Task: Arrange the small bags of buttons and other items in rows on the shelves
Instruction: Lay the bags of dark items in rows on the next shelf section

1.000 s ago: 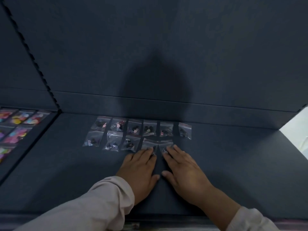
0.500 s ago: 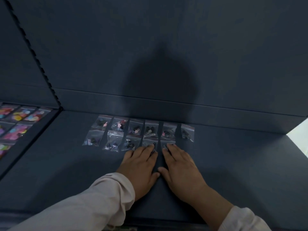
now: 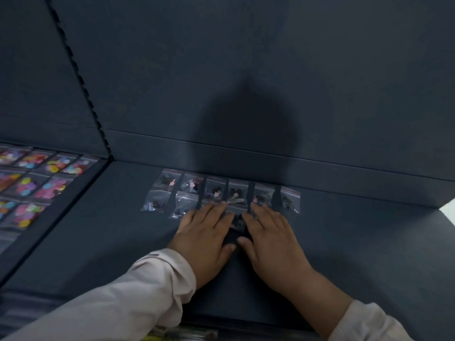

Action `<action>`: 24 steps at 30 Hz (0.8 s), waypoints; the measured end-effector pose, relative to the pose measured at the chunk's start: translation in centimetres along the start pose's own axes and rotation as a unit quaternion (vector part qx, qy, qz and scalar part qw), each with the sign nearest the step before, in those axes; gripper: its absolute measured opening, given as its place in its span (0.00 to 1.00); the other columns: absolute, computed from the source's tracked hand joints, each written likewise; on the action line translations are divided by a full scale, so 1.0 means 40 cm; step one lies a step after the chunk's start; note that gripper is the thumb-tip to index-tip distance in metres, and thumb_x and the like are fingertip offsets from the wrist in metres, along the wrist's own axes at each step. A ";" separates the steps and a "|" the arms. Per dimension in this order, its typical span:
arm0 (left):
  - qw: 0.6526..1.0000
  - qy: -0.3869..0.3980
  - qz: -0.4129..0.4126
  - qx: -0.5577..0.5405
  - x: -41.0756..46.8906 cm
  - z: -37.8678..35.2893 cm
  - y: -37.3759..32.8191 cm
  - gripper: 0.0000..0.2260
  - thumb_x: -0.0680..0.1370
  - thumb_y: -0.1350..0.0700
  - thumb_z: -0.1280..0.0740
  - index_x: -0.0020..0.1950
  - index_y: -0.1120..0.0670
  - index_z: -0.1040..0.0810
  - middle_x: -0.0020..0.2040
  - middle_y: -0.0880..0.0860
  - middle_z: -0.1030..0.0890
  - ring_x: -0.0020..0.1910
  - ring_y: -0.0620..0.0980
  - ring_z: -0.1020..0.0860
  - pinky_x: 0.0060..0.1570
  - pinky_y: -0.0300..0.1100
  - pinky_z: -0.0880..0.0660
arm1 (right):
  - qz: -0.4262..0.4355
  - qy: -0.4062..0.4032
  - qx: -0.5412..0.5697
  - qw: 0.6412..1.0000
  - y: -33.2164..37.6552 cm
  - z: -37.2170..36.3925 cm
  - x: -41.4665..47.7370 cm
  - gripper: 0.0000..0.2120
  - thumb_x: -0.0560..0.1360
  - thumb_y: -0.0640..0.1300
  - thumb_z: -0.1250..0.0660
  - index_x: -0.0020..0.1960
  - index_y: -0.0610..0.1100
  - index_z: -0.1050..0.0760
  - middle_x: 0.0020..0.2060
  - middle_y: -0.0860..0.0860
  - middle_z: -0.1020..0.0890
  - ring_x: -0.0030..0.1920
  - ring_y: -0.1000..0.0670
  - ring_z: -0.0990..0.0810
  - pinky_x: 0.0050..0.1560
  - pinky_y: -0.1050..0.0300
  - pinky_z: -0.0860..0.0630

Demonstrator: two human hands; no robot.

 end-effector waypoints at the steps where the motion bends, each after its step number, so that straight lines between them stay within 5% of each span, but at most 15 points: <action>1: 1.000 -0.003 0.008 0.004 -0.008 0.009 0.019 0.27 0.68 0.40 0.46 0.57 0.53 0.19 0.58 0.53 0.19 0.55 0.53 0.20 0.51 0.51 0.23 | 0.008 0.001 0.000 1.000 0.016 0.006 0.005 0.26 0.74 0.58 0.48 0.62 0.44 0.24 0.63 0.44 0.23 0.63 0.43 0.24 0.62 0.45 0.28; 11: 0.993 -0.027 0.116 0.018 -0.239 0.126 0.317 0.29 0.69 0.38 0.47 0.60 0.53 0.21 0.61 0.55 0.21 0.60 0.56 0.22 0.55 0.53 0.25 | 0.115 -0.032 -0.013 0.993 0.351 0.080 0.056 0.28 0.74 0.59 0.49 0.64 0.44 0.26 0.65 0.44 0.25 0.65 0.43 0.27 0.65 0.46 0.36; 15: 0.986 -0.037 0.164 0.001 -0.399 0.175 0.473 0.36 0.71 0.35 0.55 0.75 0.50 0.40 0.76 0.52 0.41 0.75 0.53 0.43 0.71 0.52 0.47 | 0.158 -0.029 -0.001 0.987 0.566 0.100 0.066 0.29 0.74 0.60 0.51 0.65 0.44 0.27 0.66 0.45 0.26 0.67 0.42 0.28 0.65 0.46 0.36; 19: 0.977 -0.063 0.204 0.004 -0.572 0.224 0.625 0.32 0.72 0.36 0.50 0.69 0.52 0.29 0.69 0.53 0.28 0.69 0.55 0.31 0.66 0.53 0.37 | 0.219 -0.024 0.024 0.975 0.793 0.112 0.063 0.36 0.76 0.65 0.61 0.71 0.45 0.33 0.71 0.46 0.33 0.72 0.43 0.37 0.70 0.49 0.48; 22: 0.972 -0.066 0.224 -0.004 -0.704 0.233 0.751 0.35 0.72 0.35 0.54 0.75 0.50 0.42 0.76 0.51 0.42 0.75 0.52 0.45 0.72 0.50 0.51 | 0.242 -0.023 0.026 0.970 0.974 0.127 0.057 0.38 0.77 0.64 0.64 0.67 0.43 0.29 0.66 0.44 0.27 0.67 0.42 0.29 0.66 0.47 0.40; 24: 0.966 -0.069 0.247 0.013 -0.800 0.243 0.838 0.33 0.75 0.35 0.53 0.76 0.48 0.47 0.77 0.49 0.47 0.76 0.50 0.50 0.72 0.48 0.54 | 0.282 -0.033 0.044 0.958 1.103 0.132 0.053 0.44 0.73 0.69 0.71 0.72 0.45 0.35 0.71 0.46 0.33 0.71 0.44 0.36 0.70 0.49 0.44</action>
Point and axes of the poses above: each hand's wrist, its own x-axis towards the middle knuckle, its own z-axis out of the back of the hand, y = z × x, the point moved 4 cm from there along x, towards the middle knuckle
